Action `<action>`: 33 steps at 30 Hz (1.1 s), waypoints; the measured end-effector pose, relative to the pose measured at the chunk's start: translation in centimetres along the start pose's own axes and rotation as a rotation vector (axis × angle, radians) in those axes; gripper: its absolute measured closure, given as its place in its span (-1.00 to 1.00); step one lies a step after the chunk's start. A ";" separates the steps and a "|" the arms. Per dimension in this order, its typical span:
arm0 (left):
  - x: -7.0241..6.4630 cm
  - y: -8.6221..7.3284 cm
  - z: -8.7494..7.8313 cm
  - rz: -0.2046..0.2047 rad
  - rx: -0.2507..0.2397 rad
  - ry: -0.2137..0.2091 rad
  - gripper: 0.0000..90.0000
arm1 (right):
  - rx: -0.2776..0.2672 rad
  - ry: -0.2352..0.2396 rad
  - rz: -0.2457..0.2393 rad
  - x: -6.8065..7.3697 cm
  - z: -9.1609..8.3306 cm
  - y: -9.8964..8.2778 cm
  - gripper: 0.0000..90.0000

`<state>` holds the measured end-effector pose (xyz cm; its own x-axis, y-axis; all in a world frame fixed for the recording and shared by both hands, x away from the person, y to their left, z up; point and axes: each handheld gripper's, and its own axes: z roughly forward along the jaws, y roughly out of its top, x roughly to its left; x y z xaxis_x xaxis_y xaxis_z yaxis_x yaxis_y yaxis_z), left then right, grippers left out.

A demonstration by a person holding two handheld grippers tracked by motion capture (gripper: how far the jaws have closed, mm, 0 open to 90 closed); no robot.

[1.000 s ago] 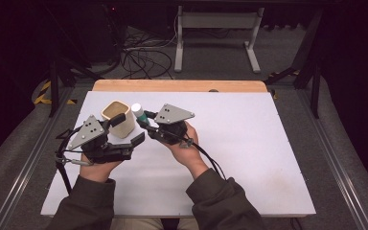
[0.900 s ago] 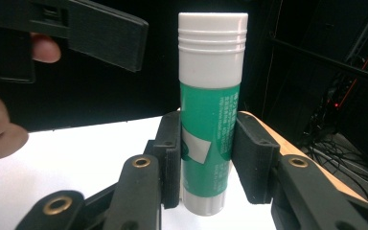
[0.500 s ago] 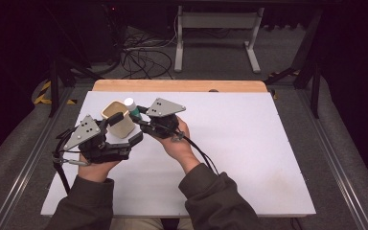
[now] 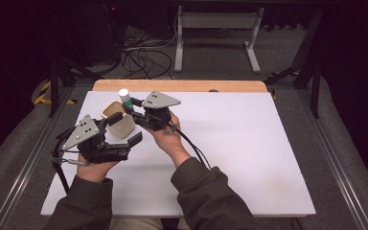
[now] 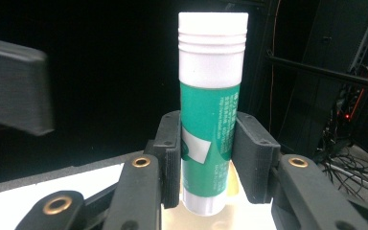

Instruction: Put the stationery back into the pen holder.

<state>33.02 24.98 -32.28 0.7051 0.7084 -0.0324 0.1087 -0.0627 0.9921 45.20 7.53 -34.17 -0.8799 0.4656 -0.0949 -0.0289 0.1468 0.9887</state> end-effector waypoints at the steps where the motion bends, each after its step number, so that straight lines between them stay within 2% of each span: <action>1: 0.0 0.0 0.0 0.003 0.001 0.000 -0.80 | 0.001 -0.003 0.003 -0.1 0.2 0.0 0.46; 10: 0.2 0.0 -0.3 -0.002 -0.008 0.006 -0.80 | -0.007 0.009 0.005 -0.2 2.3 -0.4 0.46; 18: 0.4 0.1 -0.6 -0.010 -0.015 0.006 -0.80 | -0.005 0.005 0.044 -0.7 3.5 -1.3 0.46; 23: 0.5 0.0 -0.6 -0.009 -0.017 0.008 -0.80 | -0.003 0.015 0.028 -0.5 4.6 -1.4 0.46; 33: 0.5 0.1 -0.8 -0.013 -0.023 0.005 -0.80 | 0.030 0.004 0.009 -0.4 6.2 -2.5 0.46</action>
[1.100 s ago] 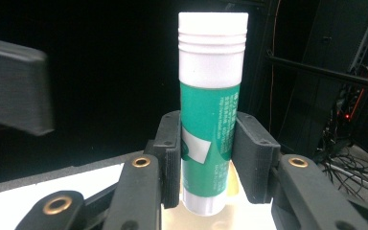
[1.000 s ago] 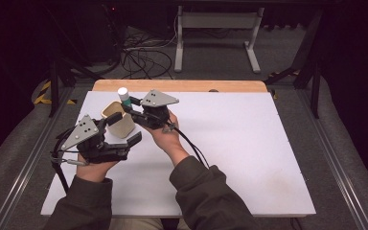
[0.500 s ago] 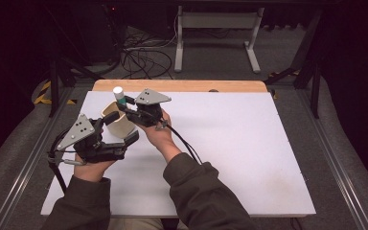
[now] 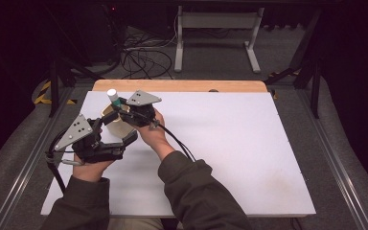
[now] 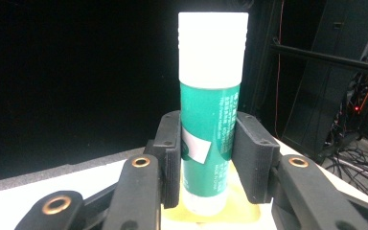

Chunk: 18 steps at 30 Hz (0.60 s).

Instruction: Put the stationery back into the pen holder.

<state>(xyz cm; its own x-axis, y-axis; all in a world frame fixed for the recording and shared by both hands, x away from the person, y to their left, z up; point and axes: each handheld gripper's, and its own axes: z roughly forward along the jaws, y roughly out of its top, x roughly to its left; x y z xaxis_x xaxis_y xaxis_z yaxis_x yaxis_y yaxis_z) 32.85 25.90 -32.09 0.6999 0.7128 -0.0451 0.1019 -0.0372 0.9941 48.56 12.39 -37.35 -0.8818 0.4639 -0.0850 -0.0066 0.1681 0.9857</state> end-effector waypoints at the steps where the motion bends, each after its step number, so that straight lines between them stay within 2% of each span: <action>1: 0.0 0.0 0.0 0.001 -0.001 -0.001 -0.80 | 0.000 0.000 0.004 0.0 0.1 -0.1 0.46; 7: 0.1 0.0 0.0 0.000 -0.002 -0.001 -0.80 | 0.027 -0.012 0.003 -0.2 0.8 -0.9 0.45; 18: 0.1 0.0 -0.1 0.002 -0.002 -0.001 -0.80 | 0.027 -0.028 0.018 -0.4 1.3 -1.5 0.45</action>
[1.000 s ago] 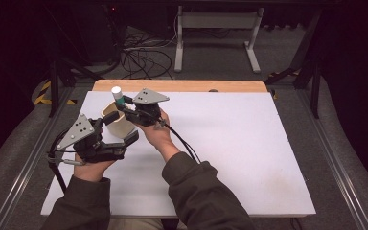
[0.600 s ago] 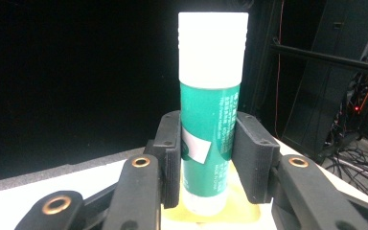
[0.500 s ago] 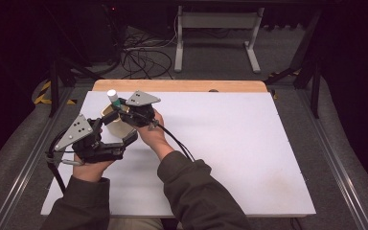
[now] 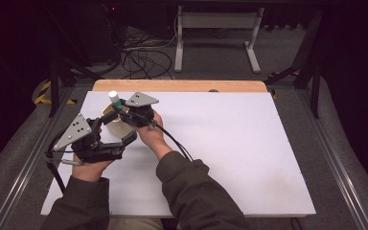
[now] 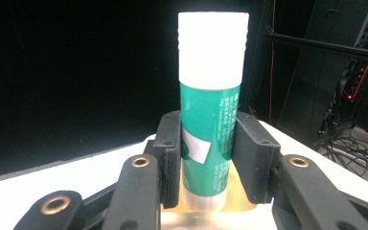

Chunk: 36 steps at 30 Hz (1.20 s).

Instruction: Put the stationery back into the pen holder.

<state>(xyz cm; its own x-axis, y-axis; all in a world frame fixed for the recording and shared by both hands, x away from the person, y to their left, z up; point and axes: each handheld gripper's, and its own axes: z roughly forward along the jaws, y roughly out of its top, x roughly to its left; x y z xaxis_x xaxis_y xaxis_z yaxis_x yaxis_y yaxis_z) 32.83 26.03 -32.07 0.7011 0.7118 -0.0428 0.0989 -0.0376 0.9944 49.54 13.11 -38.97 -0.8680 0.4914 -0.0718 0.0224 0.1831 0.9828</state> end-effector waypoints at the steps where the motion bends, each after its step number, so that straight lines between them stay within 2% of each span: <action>1: 0.0 0.0 0.0 0.001 0.001 0.001 -0.80 | -0.001 -0.003 0.002 0.0 0.0 0.0 0.45; 10: 0.1 0.0 -0.1 -0.003 -0.004 0.002 -0.80 | 0.018 -0.008 -0.004 0.0 0.4 -0.6 0.45; 28: 0.2 -0.1 -0.2 -0.004 -0.005 0.003 -0.80 | 0.043 -0.019 0.019 -0.2 0.8 -1.1 0.44; 31: 0.2 -0.1 -0.2 -0.004 -0.004 0.004 -0.80 | 0.058 -0.027 0.003 -0.1 0.9 -1.3 0.44; 36: 0.2 -0.1 -0.2 -0.004 -0.002 0.005 -0.80 | 0.059 -0.024 0.018 -0.2 1.0 -1.4 0.43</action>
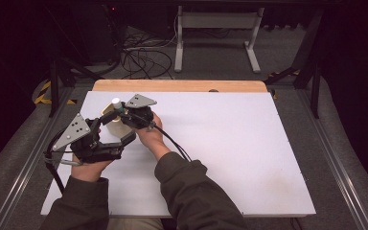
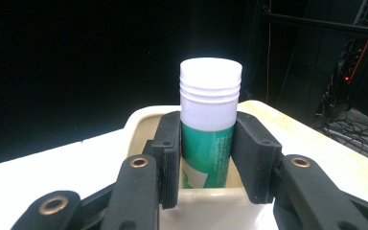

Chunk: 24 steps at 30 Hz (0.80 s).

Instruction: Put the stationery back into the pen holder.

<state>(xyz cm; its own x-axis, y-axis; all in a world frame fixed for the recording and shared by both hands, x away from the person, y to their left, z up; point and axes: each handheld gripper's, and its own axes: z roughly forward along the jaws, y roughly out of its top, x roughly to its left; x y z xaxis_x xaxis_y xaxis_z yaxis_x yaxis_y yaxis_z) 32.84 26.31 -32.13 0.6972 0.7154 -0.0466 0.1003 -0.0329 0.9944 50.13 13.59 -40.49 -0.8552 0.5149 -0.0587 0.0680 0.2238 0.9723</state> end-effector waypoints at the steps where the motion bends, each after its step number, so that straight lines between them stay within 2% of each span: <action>1: 0.0 0.0 0.0 0.000 -0.002 0.000 -0.80 | 0.002 -0.001 -0.003 0.0 0.0 0.0 0.43; 24: 0.0 0.0 0.0 0.002 -0.002 -0.001 -0.80 | 0.024 0.006 0.000 0.1 0.3 -0.2 0.43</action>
<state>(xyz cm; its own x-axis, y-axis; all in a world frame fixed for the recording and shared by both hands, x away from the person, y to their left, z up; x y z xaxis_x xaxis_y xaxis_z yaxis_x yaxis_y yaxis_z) 32.88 26.28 -32.14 0.6981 0.7145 -0.0449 0.0974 -0.0326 0.9947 50.16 13.84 -40.80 -0.8584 0.5099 -0.0568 0.0809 0.2437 0.9665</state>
